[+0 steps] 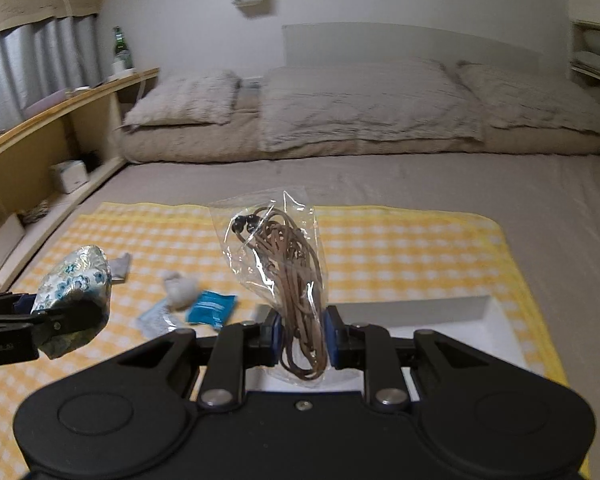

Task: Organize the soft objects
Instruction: 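Carry the pouch and the cord bag over the white box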

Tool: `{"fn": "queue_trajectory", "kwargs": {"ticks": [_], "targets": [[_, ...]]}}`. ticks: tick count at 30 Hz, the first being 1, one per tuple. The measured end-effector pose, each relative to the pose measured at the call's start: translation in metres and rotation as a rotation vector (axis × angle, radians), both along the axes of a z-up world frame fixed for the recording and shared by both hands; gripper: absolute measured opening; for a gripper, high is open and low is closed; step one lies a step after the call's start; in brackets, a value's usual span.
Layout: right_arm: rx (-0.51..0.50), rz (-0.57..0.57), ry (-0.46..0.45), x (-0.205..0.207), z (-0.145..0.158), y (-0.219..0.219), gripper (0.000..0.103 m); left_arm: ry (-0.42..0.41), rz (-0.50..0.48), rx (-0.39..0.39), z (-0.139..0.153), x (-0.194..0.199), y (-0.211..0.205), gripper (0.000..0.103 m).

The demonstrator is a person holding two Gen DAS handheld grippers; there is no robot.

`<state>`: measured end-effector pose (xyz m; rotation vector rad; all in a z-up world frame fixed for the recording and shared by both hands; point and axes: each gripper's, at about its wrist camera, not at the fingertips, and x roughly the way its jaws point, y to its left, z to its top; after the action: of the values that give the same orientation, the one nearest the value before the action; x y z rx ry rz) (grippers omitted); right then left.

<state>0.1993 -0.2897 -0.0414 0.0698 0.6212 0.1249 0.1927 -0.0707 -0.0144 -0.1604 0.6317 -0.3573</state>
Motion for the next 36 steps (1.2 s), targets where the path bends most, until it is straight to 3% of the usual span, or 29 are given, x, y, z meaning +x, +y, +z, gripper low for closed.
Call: {"fn": "queue_trajectory", "kwargs": {"ticks": [18, 29, 36], "targets": [[0.003, -0.186, 0.097, -0.031, -0.033, -0.111, 0.023, 0.066, -0.222, -0.052, -0.032, 0.003, -0.13, 0.059], [0.021, -0.223, 0.148, -0.035, -0.054, -0.151, 0.023, 0.162, -0.304, -0.133, -0.077, 0.011, -0.194, 0.059], [0.028, -0.233, 0.189, -0.036, -0.069, -0.165, 0.023, 0.222, -0.349, -0.132, -0.106, 0.015, -0.227, 0.059]]}}
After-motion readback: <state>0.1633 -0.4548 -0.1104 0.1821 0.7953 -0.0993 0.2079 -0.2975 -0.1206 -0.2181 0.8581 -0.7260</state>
